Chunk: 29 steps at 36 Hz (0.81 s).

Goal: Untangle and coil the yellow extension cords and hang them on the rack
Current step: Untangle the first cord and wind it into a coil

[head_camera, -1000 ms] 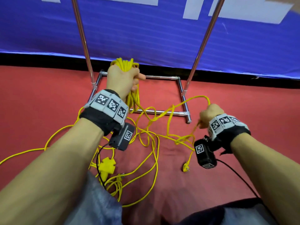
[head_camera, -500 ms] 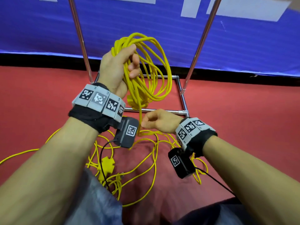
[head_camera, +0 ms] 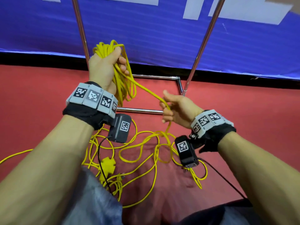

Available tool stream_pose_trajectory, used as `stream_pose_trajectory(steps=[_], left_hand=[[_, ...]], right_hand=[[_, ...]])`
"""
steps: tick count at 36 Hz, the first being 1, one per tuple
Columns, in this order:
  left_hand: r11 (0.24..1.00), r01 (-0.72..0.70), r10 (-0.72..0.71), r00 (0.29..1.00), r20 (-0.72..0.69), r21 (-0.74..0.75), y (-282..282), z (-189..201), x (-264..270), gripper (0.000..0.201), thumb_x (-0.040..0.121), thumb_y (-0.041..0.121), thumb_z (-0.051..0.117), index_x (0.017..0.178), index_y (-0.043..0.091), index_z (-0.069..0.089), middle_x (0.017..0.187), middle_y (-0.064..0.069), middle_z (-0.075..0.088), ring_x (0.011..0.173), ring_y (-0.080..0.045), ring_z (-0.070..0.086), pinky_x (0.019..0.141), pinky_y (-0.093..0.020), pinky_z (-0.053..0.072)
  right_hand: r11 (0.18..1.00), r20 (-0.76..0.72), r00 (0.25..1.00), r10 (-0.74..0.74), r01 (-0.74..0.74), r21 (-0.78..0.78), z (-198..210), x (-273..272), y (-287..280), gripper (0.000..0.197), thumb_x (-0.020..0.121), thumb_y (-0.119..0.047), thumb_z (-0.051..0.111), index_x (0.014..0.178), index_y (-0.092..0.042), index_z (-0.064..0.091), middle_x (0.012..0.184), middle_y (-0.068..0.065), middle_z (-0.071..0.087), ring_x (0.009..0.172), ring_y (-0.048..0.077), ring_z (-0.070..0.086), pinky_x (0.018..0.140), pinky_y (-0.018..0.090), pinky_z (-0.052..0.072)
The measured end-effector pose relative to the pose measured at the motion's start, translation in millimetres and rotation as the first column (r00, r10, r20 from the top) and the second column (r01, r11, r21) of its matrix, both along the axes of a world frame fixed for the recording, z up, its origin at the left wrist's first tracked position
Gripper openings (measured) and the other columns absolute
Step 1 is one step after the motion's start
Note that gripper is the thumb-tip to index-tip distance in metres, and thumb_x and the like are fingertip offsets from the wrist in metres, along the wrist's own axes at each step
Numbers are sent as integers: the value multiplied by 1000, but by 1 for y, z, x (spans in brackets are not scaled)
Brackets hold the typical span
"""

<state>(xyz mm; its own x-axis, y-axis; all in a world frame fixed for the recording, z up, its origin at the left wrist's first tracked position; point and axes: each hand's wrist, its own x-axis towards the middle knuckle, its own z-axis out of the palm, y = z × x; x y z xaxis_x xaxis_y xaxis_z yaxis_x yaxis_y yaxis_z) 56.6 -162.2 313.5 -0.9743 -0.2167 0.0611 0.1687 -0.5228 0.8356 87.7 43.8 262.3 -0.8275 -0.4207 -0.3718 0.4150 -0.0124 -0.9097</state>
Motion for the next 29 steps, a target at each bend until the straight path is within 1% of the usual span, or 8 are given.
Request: stream_pose_trajectory(steps=[7, 11, 14, 16, 19, 22, 27, 29], left_hand=[[996, 28, -30, 999, 26, 81, -17, -2, -3, 26, 97, 10, 53, 72, 14, 46, 50, 3, 40, 36, -8, 32, 37, -19, 29], [997, 8, -7, 1000, 20, -71, -6, -4, -3, 31, 96, 6, 53, 67, 14, 45, 48, 2, 40, 35, -9, 30, 37, -20, 27], [974, 31, -26, 999, 22, -224, 4, -9, -3, 30, 94, 4, 53, 66, 12, 48, 44, 2, 42, 33, -11, 29, 36, -19, 25], [944, 59, -48, 998, 42, -323, 8, -13, -3, 27, 91, 5, 56, 65, 11, 50, 42, 0, 42, 33, -14, 28, 36, -21, 26], [914, 101, -78, 994, 74, -394, 11, -20, -4, 28, 88, 6, 61, 62, 12, 50, 42, -2, 41, 33, -16, 28, 37, -23, 25], [886, 156, -127, 987, 96, -437, 15, -26, -4, 24, 88, 6, 62, 66, 12, 54, 43, -1, 44, 35, -15, 33, 38, -25, 26], [859, 248, -232, 968, 93, -447, 29, -36, -2, 14, 91, 8, 62, 77, 6, 63, 64, -6, 67, 39, -15, 37, 39, -23, 33], [852, 263, -231, 965, 126, -453, 39, -39, -2, 12, 92, 11, 63, 80, 8, 65, 60, -5, 66, 38, -14, 38, 37, -22, 34]], right_hand=[[879, -229, 970, 85, 36, 476, -19, -2, 35, 47, 93, -41, 57, 56, -14, 47, 50, 8, 37, 45, 19, 37, 57, 32, 36], [691, -387, 921, 39, 255, 676, -13, -8, 39, 57, 85, -60, 59, 52, -17, 40, 45, 5, 44, 50, 27, 50, 61, 36, 42], [553, -547, 836, -43, 476, 684, -5, -14, 32, 57, 86, -54, 60, 52, -14, 40, 48, 4, 40, 49, 20, 40, 55, 32, 34], [620, -567, 804, -178, 539, 570, 3, -18, 25, 47, 89, -42, 59, 56, -13, 47, 47, 2, 42, 45, 16, 38, 50, 29, 32], [835, -312, 853, -418, 496, 238, 20, -21, 14, 30, 92, -15, 40, 63, -13, 50, 43, -3, 38, 40, 12, 25, 41, 19, 19], [932, -161, 922, -352, 362, 35, 31, -16, 8, 28, 94, -8, 32, 75, -8, 51, 49, -2, 39, 44, 9, 23, 41, 20, 17], [976, -305, 929, -210, 216, -13, 34, -3, -2, 16, 100, -11, 44, 94, -6, 58, 61, 4, 51, 51, 17, 49, 58, 35, 53], [982, -385, 911, -146, 182, 58, 32, -1, -7, 15, 101, -15, 47, 91, -12, 58, 63, 6, 54, 53, 20, 54, 61, 37, 54]])
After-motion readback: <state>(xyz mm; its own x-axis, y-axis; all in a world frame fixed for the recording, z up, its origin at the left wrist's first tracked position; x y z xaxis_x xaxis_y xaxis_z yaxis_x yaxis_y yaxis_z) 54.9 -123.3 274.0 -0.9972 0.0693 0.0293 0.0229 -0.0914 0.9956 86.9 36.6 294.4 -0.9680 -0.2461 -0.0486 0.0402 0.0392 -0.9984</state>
